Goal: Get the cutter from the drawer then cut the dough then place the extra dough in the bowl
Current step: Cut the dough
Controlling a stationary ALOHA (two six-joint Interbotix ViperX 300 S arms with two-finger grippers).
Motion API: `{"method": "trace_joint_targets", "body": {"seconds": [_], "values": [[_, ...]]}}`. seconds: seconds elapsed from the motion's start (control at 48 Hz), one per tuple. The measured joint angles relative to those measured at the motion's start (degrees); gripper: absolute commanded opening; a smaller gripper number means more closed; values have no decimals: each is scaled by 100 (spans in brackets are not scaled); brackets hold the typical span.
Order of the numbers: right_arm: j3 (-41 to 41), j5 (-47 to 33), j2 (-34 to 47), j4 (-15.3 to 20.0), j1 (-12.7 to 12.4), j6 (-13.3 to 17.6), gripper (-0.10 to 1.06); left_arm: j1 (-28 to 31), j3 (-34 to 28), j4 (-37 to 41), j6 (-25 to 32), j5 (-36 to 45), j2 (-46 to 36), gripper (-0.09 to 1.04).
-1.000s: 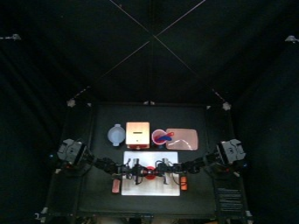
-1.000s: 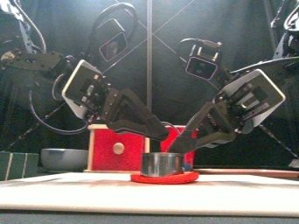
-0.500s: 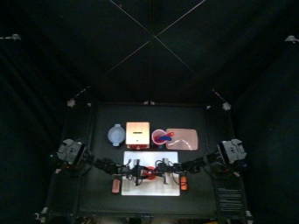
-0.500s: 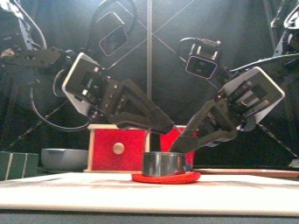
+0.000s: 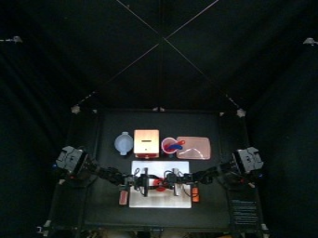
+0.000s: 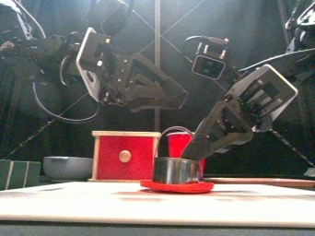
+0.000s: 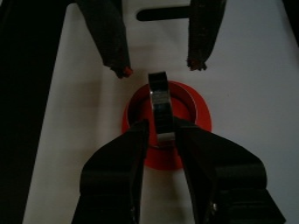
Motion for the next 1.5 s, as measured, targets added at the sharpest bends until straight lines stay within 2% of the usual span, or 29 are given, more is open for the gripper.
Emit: {"method": "trace_joint_targets", "body": {"seconds": [0.354, 0.688, 1.104, 1.25, 1.5], "values": [[-439, 809, -9, -220, -202, 18, 70, -483, 475, -677, 0, -9, -88, 72], [-940, 1986, -132, -642, -387, 26, 70, -492, 527, -791, 0, -9, 44, 58], [-1494, 3208, -176, -1169, -519, 70, 70, -466, 519, -1230, 18, 88, 290, 58], [-1635, 3463, -176, -1239, -519, 70, 70, -369, 475, -1266, 18, 264, 299, 58], [-1670, 3516, -176, -1310, -519, 70, 70, -149, 211, -1195, 18, 1099, 378, 57]]}}
